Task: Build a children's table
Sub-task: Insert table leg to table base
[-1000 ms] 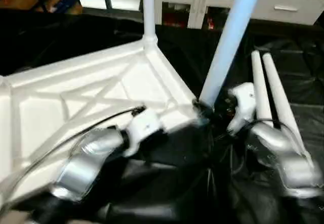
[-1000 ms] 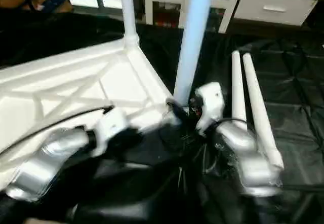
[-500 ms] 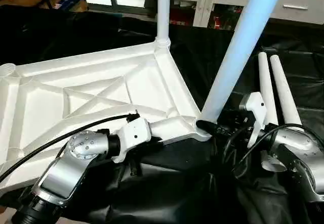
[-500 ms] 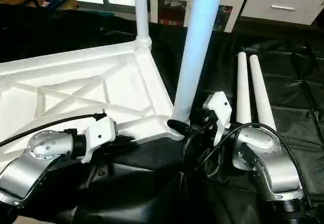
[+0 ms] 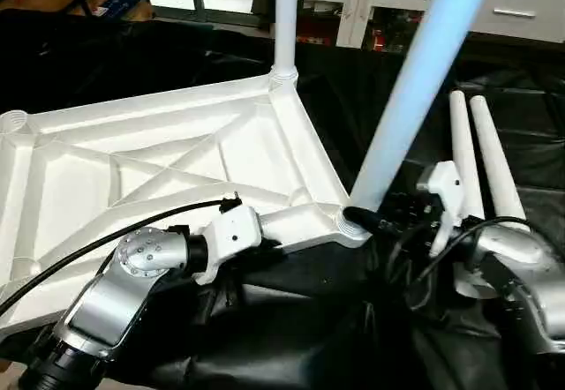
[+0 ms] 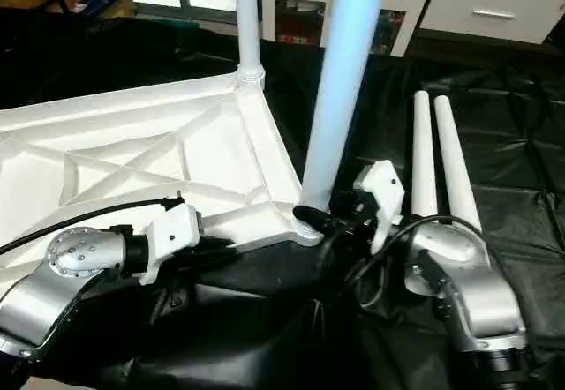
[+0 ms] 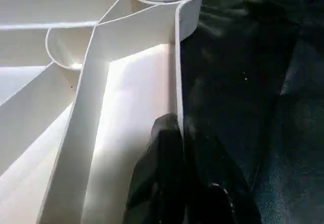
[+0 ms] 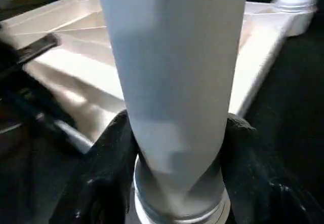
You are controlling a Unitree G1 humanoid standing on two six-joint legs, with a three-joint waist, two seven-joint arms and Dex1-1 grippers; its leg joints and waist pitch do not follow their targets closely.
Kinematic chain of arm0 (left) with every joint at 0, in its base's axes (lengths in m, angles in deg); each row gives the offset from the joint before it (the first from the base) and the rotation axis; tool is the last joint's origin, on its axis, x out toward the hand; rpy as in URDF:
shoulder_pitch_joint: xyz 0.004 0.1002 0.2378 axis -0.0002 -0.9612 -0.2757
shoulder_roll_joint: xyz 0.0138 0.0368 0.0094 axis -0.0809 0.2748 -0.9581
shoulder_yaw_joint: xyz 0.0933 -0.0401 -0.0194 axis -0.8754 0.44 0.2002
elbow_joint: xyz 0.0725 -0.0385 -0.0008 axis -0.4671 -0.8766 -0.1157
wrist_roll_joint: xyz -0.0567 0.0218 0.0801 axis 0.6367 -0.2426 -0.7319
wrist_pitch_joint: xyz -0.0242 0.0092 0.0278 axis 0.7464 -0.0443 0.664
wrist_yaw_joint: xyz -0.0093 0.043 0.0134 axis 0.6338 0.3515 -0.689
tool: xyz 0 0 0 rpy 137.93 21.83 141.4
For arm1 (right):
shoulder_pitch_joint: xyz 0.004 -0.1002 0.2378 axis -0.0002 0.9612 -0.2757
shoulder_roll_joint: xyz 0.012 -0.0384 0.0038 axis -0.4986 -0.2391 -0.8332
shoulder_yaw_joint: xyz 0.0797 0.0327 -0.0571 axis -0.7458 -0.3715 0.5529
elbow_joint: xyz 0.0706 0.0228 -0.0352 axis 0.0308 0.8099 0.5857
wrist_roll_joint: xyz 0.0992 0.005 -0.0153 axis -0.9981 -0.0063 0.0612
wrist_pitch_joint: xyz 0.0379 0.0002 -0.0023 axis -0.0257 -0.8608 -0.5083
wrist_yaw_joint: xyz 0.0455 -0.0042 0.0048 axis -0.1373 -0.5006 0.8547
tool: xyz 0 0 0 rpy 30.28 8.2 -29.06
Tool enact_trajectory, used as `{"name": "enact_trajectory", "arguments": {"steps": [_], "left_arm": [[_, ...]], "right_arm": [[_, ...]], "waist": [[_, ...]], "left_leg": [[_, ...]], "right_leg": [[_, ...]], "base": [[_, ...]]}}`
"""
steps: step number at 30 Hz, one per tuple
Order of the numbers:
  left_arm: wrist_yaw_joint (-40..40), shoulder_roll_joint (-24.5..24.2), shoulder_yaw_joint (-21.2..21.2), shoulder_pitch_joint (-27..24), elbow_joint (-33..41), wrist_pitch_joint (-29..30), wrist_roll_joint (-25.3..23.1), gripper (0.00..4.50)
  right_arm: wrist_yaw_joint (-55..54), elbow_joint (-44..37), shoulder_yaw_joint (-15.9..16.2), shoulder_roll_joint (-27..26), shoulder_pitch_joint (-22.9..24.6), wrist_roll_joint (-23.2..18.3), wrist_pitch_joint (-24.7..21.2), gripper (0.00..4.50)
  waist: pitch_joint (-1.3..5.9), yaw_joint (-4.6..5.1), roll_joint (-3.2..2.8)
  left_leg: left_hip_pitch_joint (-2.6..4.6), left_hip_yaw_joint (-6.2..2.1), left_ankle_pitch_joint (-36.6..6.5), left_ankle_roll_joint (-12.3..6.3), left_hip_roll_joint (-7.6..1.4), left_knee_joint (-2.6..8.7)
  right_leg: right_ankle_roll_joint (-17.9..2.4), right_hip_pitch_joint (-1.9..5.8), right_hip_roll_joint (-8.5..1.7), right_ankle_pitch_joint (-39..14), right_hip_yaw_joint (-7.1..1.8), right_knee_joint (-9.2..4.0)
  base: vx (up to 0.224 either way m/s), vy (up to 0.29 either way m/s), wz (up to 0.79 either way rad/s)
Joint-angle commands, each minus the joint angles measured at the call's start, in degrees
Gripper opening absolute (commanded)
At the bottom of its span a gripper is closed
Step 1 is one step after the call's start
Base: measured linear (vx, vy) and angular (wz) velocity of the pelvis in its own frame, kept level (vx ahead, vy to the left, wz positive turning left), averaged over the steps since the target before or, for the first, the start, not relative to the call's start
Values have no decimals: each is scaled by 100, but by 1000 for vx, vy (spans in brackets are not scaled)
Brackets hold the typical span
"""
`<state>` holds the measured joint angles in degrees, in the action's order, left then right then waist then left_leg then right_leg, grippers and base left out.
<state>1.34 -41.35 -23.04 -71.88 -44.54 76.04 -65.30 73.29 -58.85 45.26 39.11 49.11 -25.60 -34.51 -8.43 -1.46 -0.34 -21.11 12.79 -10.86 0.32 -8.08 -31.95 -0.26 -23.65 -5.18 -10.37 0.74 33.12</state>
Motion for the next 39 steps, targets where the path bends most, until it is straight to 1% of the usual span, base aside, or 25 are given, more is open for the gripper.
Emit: {"name": "enact_trajectory", "arguments": {"steps": [1, 2, 5, 6, 7, 8, 9, 10, 11, 13, 16, 17, 18, 20, 22, 23, 25, 26, 27, 29, 30, 33, 36, 37, 39], "left_arm": [[294, 357, -455, -128, -146, 531, -147, 0], [484, 501, -496, -88, -153, 724, -213, 0], [1075, 932, -558, 37, -231, 1224, -433, 0], [1108, 962, -554, 45, -240, 1251, -439, 0], [1777, 1595, -475, 223, -464, 1709, -554, 0], [1959, 1787, -458, 284, -540, 1785, -579, 0], [2073, 1995, -510, 374, -618, 1842, -591, 0], [2083, 2036, -529, 396, -634, 1843, -590, 0], [1915, 1992, -649, 420, -601, 1641, -575, 0], [1708, 1835, -682, 366, -493, 1511, -541, 0], [1341, 1446, -702, 260, -394, 1176, -531, 0], [1055, 1155, -714, 174, -334, 914, -496, 0], [887, 1000, -700, 114, -290, 812, -497, 0], [430, 664, -677, -36, -189, 361, -379, 0], [105, 393, -665, -142, -83, 257, -248, 0], [-5, 229, -647, -199, -65, 219, -223, 0], [-108, 52, -617, -260, -62, 168, -194, 0], [-157, -28, -599, -290, -66, 139, -176, 0], [-181, -68, -591, -306, -69, 124, -163, 0], [-214, -127, -567, -327, -94, 56, -127, 0], [-255, -153, -554, -339, -113, -2, -106, 0], [-353, -201, -520, -348, -135, -135, -42, 0], [-356, -209, -523, -342, -134, -156, -18, 0], [-346, -202, -533, -330, -130, -161, -3, 0], [-342, -196, -538, -324, -130, -169, 4, 0]], "right_arm": [[-1180, 175, 135, -567, 12, 300, -509, 198], [-1644, 248, 58, -832, -7, 390, -630, 198], [-2614, 452, -105, -1411, -51, 620, -726, 197], [-2643, 463, -108, -1435, -55, 624, -725, 197], [-3139, 731, -115, -1914, -170, 687, -716, 197], [-3251, 821, -76, -2034, -216, 732, -701, 197], [-3312, 950, 66, -2141, -294, 846, -641, 197], [-3314, 981, 110, -2159, -315, 881, -623, 197], [-3148, 954, 212, -2177, -342, 838, -587, 196], [-2869, 816, 341, -2027, -325, 881, -486, 196], [-2160, 485, 452, -1641, -248, 692, -373, 196], [-1734, 265, 468, -1357, -194, 543, -276, 231], [-1542, 178, 423, -1194, -177, 529, -191, 252], [-1108, 11, 214, -907, -146, 291, -180, 268], [-660, -125, 100, -609, -111, 88, -151, 278], [-222, -250, 123, -274, -28, 1, -107, 291], [247, -398, 143, 136, 92, -71, -123, 303], [487, -482, 140, 343, 160, -133, -166, 310], [609, -526, 132, 450, 199, -171, -197, 312], [801, -540, 66, 593, 249, -268, -148, 312], [897, -512, 54, 638, 255, -272, -57, 312], [1040, -354, 36, 682, 208, -278, 109, 312], [1089, -262, 88, 695, 179, -279, 165, 286], [1096, -227, 141, 678, 170, -258, 199, 280], [1090, -218, 148, 638, 159, -264, 190, 267]], "waist": [[205, 18, 33], [196, 31, 33], [184, 80, 31], [186, 91, 39], [176, 125, 37], [141, 130, 31], [146, 113, 39], [157, 122, 47], [161, 129, 32], [169, 125, 30], [203, 102, 33], [231, 79, 36], [236, 84, 42], [240, 76, 35], [293, 70, 31], [331, 64, 11], [355, 70, 9], [370, 44, 10], [363, 35, 20], [342, 8, 27], [343, -17, 18], [309, -31, 16], [277, -24, 11], [263, -24, 13], [274, -21, 16]], "left_leg": [[101, -268, -1341, -265, -515, 442], [102, -295, -1594, -104, -511, 466], [129, -340, -1999, 227, -501, 507], [154, -353, -2168, 283, -486, 510], [153, -325, -2236, 312, -479, 504], [198, -342, -2518, 361, -462, 496], [232, -360, -2642, 377, -454, 495], [235, -375, -2668, 387, -454, 499], [188, -403, -2685, 385, -453, 535], [164, -408, -2690, 364, -460, 561], [135, -376, -2404, 257, -466, 549], [108, -366, -2084, 134, -481, 539], [91, -335, -1861, -3, -484, 519], [95, -317, -1770, -150, -490, 504], [77, -312, -1387, -286, -484, 462], [83, -287, -705, -501, -496, 393], [85, -261, -226, -685, -478, 333], [99, -240, 122, -886, -462, 281], [69, -228, 281, -1046, -452, 256], [52, -227, 172, -1100, -471, 249], [74, -237, -15, -1079, -494, 265], [110, -244, -506, -872, -519, 317], [127, -248, -862, -668, -531, 359], [140, -257, -1094, -510, -536, 386], [147, -261, -1110, -430, -529, 384]], "right_leg": [[-1309, 140, -339, -1602, -232, -400], [-1171, 124, -344, -2055, -230, -441], [-895, 58, -339, -2661, -229, -498], [-750, 43, -330, -2807, -231, -521], [-686, 9, -322, -2815, -256, -537], [-598, -52, -319, -3175, -242, -615], [-493, -63, -320, -3369, -231, -632], [-439, -57, -317, -3393, -232, -626], [-371, -13, -305, -3229, -206, -619], [-285, -5, -298, -2991, -205, -619], [-357, 37, -303, -2421, -228, -577], [-441, 92, -305, -1952, -226, -525], [-571, 106, -302, -1593, -232, -498], [-748, 107, -311, -1590, -231, -497], [-959, 164, -331, -1165, -222, -431], [-1248, 199, -306, -170, -204, -312], [-1453, 220, -284, 622, -197, -225], [-1600, 228, -272, 1179, -191, -171], [-1683, 246, -287, 1476, -201, -136], [-1738, 247, -326, 1350, -211, -138], [-1743, 247, -334, 988, -199, -163], [-1693, 224, -328, -61, -193, -244], [-1618, 200, -324, -652, -202, -302], [-1536, 192, -332, -993, -214, -336], [-1478, 191, -332, -1027, -221, -338]], "base": [[0, 0, 0], [0, 0, 0], [-21, 7, -1], [0, 0, 0], [0, 0, 0], [0, 0, 0], [-55, 16, 6], [0, 0, 0], [0, 0, 0], [0, 0, 0], [0, 0, 0], [0, 0, 0], [59, -19, 1], [0, 0, 0], [60, -27, 0], [68, -22, -2], [80, -5, 1], [78, -2, 3], [58, -6, 3], [0, 0, 0], [0, 0, 0], [0, 0, 0], [0, 0, 0], [0, 0, 0], [0, 0, 0]]}}
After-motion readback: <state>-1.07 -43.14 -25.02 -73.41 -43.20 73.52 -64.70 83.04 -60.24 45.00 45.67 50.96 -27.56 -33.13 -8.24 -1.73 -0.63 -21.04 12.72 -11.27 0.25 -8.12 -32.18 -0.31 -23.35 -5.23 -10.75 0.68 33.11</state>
